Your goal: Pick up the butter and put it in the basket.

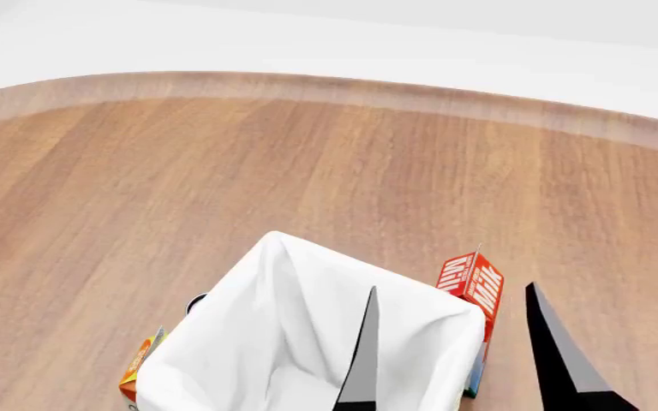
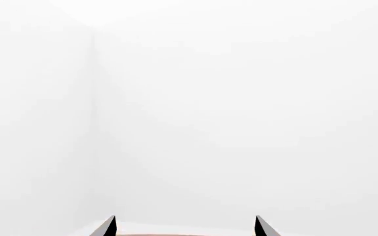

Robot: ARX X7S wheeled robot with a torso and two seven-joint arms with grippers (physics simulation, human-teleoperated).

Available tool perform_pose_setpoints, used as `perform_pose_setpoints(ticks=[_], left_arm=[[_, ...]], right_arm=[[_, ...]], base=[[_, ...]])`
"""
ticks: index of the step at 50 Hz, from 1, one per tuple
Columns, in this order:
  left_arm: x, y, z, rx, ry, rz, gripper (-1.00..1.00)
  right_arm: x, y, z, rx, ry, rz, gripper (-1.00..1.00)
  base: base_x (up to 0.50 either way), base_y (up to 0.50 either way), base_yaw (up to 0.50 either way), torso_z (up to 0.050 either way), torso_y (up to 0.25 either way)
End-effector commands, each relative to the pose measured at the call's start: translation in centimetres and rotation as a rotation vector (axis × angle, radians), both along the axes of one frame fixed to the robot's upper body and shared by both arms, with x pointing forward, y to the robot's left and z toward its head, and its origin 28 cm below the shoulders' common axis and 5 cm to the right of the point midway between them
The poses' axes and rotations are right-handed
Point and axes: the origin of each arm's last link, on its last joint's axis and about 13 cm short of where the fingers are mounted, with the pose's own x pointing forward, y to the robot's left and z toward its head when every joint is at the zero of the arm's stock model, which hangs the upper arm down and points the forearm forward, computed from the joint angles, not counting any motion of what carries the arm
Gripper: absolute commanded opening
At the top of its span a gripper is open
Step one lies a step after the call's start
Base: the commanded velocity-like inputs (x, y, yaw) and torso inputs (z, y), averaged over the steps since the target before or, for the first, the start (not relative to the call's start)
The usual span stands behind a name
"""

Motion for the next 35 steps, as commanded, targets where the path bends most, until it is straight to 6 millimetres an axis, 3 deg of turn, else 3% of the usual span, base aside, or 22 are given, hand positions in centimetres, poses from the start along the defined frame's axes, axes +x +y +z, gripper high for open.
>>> perform_pose_setpoints(ticks=[1,15,28,35], left_arm=[[0.8,-0.2,-1.2,0.009,0.01,0.008,-1.0],[0.7,0.1,-1.0,0.019,0.0,0.015,-1.0],[-2.4,1.9,2.8,-0.03,-0.108,0.054,-1.0],[-3.7,2.1,3.8,-0.053,-0.141,0.09,-1.0]], right_arm=[[0.8,-0.4,-0.1,-0.006,-0.034,-0.025,1.0],[0.9,-0.4,-0.1,-0.007,-0.031,-0.024,1.0],[0.8,-0.4,0.0,-0.007,-0.034,-0.026,1.0],[0.8,-0.3,0.0,-0.008,-0.034,-0.02,1.0]], base=[[0.0,0.0,0.0,0.0,0.0],[0.0,0.0,0.0,0.0,0.0],[0.0,0.0,0.0,0.0,0.0],[0.0,0.0,0.0,0.0,0.0]])
